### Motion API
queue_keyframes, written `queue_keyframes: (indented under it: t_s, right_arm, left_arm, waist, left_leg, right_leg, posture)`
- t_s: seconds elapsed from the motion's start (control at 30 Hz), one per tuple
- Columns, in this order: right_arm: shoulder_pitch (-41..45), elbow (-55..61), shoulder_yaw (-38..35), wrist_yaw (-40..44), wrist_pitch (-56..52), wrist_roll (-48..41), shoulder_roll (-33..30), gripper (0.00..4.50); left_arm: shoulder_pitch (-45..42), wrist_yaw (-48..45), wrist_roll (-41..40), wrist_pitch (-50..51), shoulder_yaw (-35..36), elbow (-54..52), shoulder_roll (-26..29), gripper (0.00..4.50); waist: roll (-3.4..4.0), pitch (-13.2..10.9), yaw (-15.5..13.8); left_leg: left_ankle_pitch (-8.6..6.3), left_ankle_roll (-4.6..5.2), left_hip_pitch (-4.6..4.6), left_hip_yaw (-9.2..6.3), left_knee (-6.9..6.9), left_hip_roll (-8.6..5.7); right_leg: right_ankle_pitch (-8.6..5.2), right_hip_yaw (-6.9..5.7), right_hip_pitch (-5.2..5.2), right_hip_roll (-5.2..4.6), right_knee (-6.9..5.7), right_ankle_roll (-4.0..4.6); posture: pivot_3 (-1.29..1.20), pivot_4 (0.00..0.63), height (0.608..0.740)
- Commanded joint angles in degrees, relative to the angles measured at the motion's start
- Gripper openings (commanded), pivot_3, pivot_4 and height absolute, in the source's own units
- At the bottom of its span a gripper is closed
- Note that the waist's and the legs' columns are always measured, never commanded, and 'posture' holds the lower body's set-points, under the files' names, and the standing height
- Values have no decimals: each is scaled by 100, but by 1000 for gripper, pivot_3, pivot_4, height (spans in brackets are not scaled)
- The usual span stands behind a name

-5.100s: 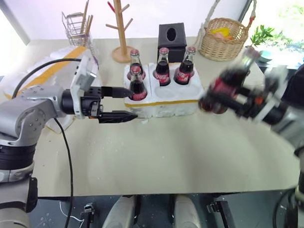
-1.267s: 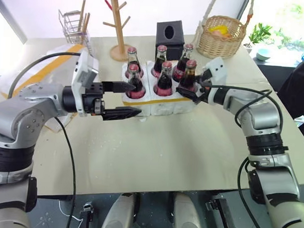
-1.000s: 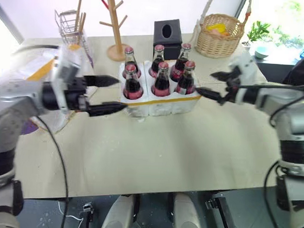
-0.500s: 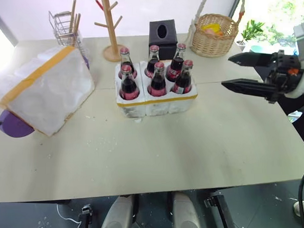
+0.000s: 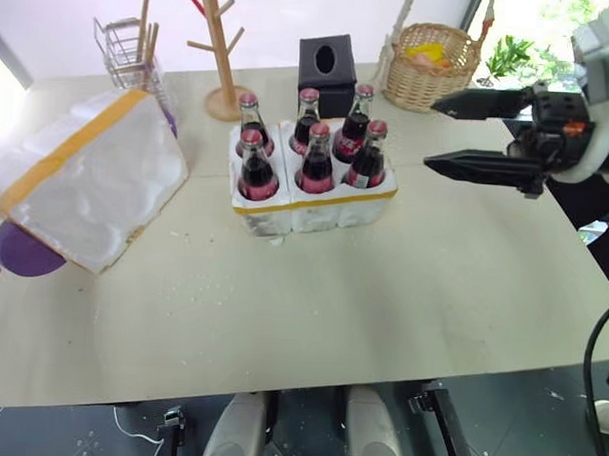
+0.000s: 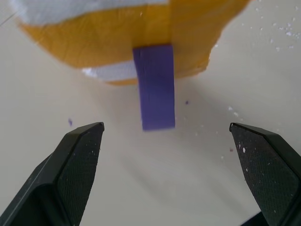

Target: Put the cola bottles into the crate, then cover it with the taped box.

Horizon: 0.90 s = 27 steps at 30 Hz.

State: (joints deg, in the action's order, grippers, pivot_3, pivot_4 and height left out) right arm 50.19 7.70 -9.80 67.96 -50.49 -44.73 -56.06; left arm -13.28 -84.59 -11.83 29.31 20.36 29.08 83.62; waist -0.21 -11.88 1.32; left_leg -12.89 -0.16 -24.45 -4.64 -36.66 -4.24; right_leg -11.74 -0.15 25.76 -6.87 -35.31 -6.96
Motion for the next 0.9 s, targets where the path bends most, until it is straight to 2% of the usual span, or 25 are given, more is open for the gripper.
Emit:
queue_keyframes:
  t_s: [0.03, 0.17, 0.23, 0.27, 0.47, 0.5, 0.6, 0.7, 0.8, 0.9]
  right_arm:
    - [-56, 379, -388, -301, -162, -266, -67, 4479]
    - [-307, 646, -611, -632, -290, -419, -90, 4479]
    - [-412, 763, -712, -763, -362, -527, -109, 4500]
    - [-450, 807, -751, -805, -387, -582, -121, 4500]
    - [-709, 966, -900, -964, -507, -791, -226, 4500]
    - [-772, 972, -920, -961, -534, -822, -258, 4500]
    - [-1022, 996, -1005, -915, -672, -924, -399, 4500]
    - [-1204, 1029, -1077, -1176, -590, -784, -434, 4500]
    - [-1387, 1088, -1276, -1241, -687, -985, -460, 4500]
    - [-1566, 1180, -1420, -1374, -769, -1109, -457, 4500]
  left_arm:
    - [-1415, -88, 589, -270, -1239, 726, -251, 4500]
    - [-2786, -201, 1221, -581, -2175, 1641, -713, 4500]
    - [-3243, -194, 1445, -764, -2429, 2115, -871, 3983]
    - [-3401, -213, 1524, -848, -2515, 2299, -912, 3685]
    - [-3882, -271, 1789, -1187, -2755, 2845, -1083, 667]
    - [-3913, -235, 1813, -1240, -2762, 2868, -1102, 360]
    - [-3825, 197, 1757, -1654, -2569, 2712, -1130, 289]
    - [-3731, 1210, 1524, -2057, -2084, 2181, -1291, 289]
    - [-3774, 2109, 1185, -2161, -1486, 1255, -1669, 289]
    - [-3861, 2946, 1099, -2176, -1202, 207, -2088, 289]
  waist:
    - [1, 1, -30]
    - [-5, 3, -58]
    - [-13, 5, -60]
    - [-18, 5, -53]
    - [-26, 8, -39]
    - [-25, 8, -41]
    - [-27, 8, -64]
    - [-32, 11, -84]
    - [-44, 13, -95]
    - [-47, 14, -87]
  left_leg:
    - [1, 0, -2, 3, 0, 2]
    - [2, 4, 2, 32, -24, 2]
    - [1, 5, 1, 34, -45, 1]
    - [1, 6, 2, 33, -51, 1]
    - [2, 6, 5, 31, -59, 5]
    - [2, 6, 5, 30, -59, 5]
    - [2, 7, 5, 28, -60, 4]
    - [2, 7, 4, 5, -64, 4]
    - [2, 6, 1, -3, -71, 3]
    - [2, 6, 1, -4, -71, 1]
  right_leg:
    - [1, 2, 4, 1, 0, 0]
    - [2, 4, 4, 8, -46, 1]
    - [2, 4, 4, 7, -64, 0]
    - [2, 4, 1, 7, -69, 0]
    - [1, 5, -1, 8, -72, -1]
    - [1, 5, -1, 8, -73, -1]
    - [1, 5, -2, 7, -74, -1]
    - [1, 5, -3, 5, -75, -1]
    - [1, 4, -5, 4, -74, -1]
    - [2, 4, -9, 3, -70, -2]
  posture:
    - [0, 150, 734]
    - [0, 150, 734]
    - [0, 150, 734]
    - [0, 150, 734]
    - [0, 150, 734]
    - [0, 150, 734]
    - [0, 150, 734]
    - [0, 150, 734]
    - [0, 150, 734]
    - [0, 150, 734]
